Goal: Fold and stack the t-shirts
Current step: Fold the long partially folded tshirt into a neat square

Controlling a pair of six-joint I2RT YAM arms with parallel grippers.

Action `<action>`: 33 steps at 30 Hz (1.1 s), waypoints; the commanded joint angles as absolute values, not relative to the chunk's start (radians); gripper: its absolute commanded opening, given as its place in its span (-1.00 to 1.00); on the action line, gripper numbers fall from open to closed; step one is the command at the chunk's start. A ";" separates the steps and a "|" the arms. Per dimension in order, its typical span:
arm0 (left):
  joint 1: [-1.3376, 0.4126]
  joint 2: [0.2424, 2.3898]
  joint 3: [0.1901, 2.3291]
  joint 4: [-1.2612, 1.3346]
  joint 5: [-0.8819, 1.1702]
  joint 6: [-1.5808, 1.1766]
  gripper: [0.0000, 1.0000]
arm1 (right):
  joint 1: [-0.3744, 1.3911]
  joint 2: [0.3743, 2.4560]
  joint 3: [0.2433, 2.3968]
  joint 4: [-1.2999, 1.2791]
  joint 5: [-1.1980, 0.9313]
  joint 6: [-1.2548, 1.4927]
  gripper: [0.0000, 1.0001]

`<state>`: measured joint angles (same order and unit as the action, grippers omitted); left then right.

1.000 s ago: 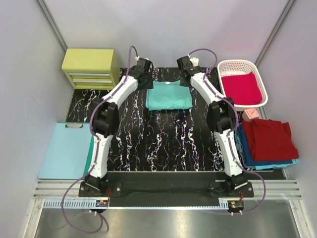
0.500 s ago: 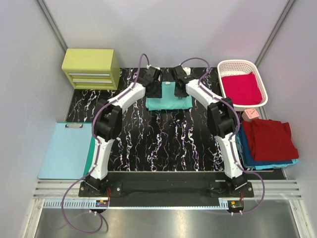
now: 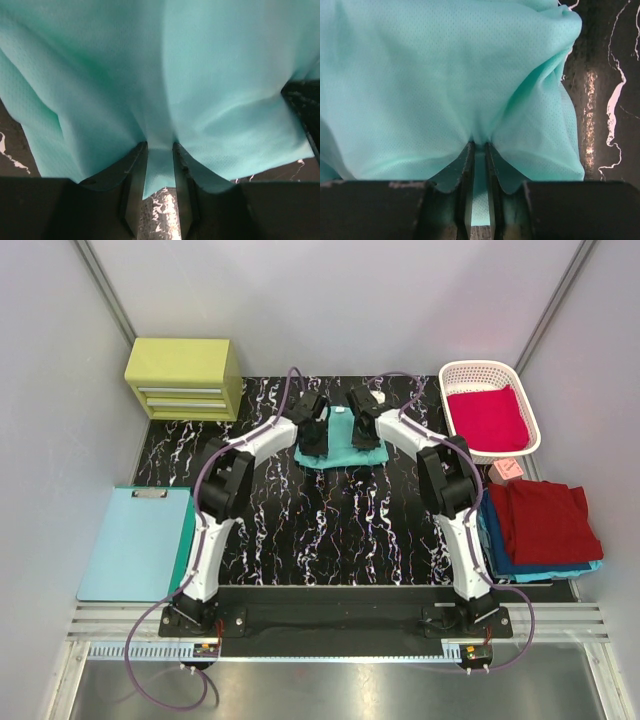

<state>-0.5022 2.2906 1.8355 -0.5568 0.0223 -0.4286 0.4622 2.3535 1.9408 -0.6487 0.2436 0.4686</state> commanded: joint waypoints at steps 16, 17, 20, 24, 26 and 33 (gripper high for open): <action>-0.624 2.036 1.353 -0.569 0.054 -0.471 -0.46 | 0.580 2.099 1.508 -0.765 0.215 0.606 -0.56; -0.638 2.010 1.338 -0.574 0.058 -0.472 -0.46 | 0.590 2.074 1.471 -0.773 0.212 0.615 -0.56; -0.666 1.958 1.270 -0.586 0.074 -0.474 -0.47 | 0.629 2.022 1.386 -0.795 0.190 0.652 -0.58; -0.701 1.875 1.155 -0.598 0.107 -0.482 -0.51 | 0.692 1.933 1.272 -0.819 0.164 0.699 -0.60; -0.732 1.812 1.115 -0.601 0.107 -0.489 -0.52 | 0.727 1.882 1.215 -0.830 0.129 0.727 -0.60; -0.793 1.707 1.057 -0.644 0.081 -0.489 -0.52 | 0.765 1.798 1.172 -0.868 0.123 0.746 -0.60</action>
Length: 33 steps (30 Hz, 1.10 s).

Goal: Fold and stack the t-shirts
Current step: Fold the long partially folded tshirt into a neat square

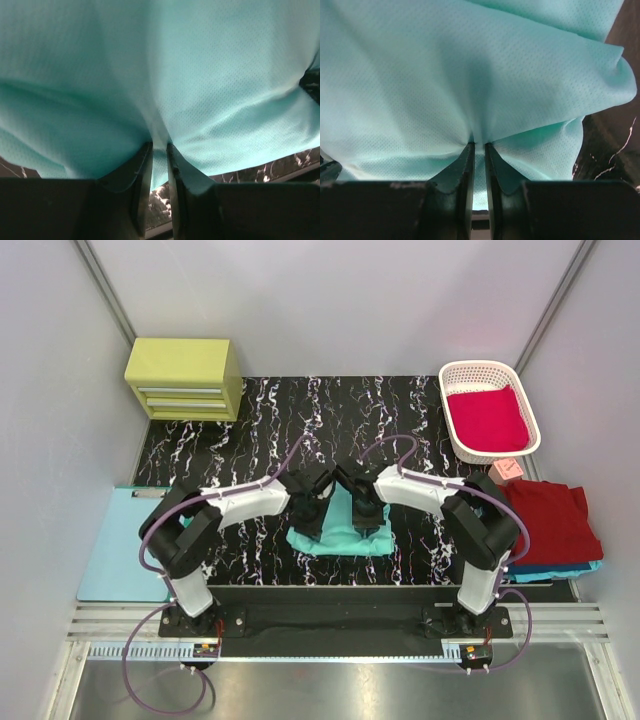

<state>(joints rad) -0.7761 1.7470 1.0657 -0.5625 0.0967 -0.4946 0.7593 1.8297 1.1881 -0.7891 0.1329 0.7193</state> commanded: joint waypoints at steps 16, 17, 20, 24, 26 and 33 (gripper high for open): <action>-0.732 1.567 1.388 -0.604 -0.221 -0.403 0.25 | 0.765 1.827 1.671 -0.910 0.446 0.572 -0.36; -0.720 1.581 1.373 -0.595 -0.210 -0.417 0.22 | 0.765 1.839 1.667 -0.910 0.433 0.575 -0.41; -0.713 1.598 1.283 -0.523 -0.184 -0.440 0.18 | 0.765 1.867 1.612 -0.884 0.413 0.595 -0.49; -0.710 1.618 1.197 -0.456 -0.138 -0.449 0.17 | 0.765 1.867 1.526 -0.841 0.408 0.620 -0.50; -0.709 1.629 1.181 -0.445 -0.132 -0.445 0.16 | 0.764 1.852 1.487 -0.831 0.417 0.620 -0.50; -0.706 1.721 1.203 -0.434 -0.077 -0.446 0.13 | 0.765 1.853 1.411 -0.805 0.426 0.627 -0.49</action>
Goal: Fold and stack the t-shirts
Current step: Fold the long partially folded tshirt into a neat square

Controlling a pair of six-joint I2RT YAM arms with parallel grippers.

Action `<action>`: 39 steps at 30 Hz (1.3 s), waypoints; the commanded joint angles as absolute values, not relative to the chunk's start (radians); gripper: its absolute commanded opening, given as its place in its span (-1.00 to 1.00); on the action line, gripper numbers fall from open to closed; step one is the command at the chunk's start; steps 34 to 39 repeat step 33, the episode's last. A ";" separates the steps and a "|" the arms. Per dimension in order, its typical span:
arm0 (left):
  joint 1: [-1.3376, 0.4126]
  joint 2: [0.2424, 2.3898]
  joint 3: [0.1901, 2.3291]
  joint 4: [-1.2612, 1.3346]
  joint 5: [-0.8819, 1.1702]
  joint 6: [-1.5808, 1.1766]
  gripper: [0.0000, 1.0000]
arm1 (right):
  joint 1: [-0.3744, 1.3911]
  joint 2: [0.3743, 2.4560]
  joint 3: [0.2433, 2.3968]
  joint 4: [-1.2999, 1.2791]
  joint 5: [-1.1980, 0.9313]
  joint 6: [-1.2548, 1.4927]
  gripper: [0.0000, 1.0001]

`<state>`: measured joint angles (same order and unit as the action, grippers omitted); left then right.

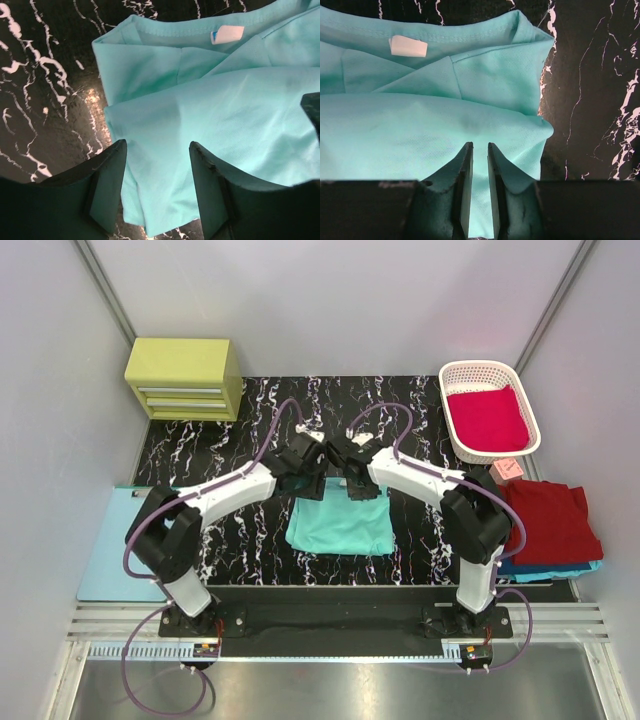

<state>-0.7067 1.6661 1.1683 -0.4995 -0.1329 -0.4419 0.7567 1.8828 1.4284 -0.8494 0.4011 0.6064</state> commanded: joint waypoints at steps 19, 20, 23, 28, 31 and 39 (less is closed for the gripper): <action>-0.703 1.450 1.226 -0.544 -0.307 -0.443 0.29 | 0.764 1.490 1.428 -0.782 0.655 0.560 -0.17; -0.701 1.413 1.230 -0.560 -0.319 -0.443 0.33 | 0.764 1.479 1.436 -0.790 0.657 0.548 -0.12; -0.681 1.356 1.244 -0.644 -0.388 -0.480 0.65 | 0.764 1.445 1.457 -0.819 0.663 0.552 0.02; -0.614 1.241 1.194 -0.715 -0.420 -0.496 0.73 | 0.764 1.401 1.416 -0.839 0.676 0.577 0.22; -0.583 1.163 1.154 -0.718 -0.431 -0.489 0.73 | 0.762 1.385 1.379 -0.838 0.677 0.584 0.24; -0.560 1.140 1.147 -0.747 -0.451 -0.498 0.78 | 0.764 1.379 1.364 -0.838 0.676 0.584 0.25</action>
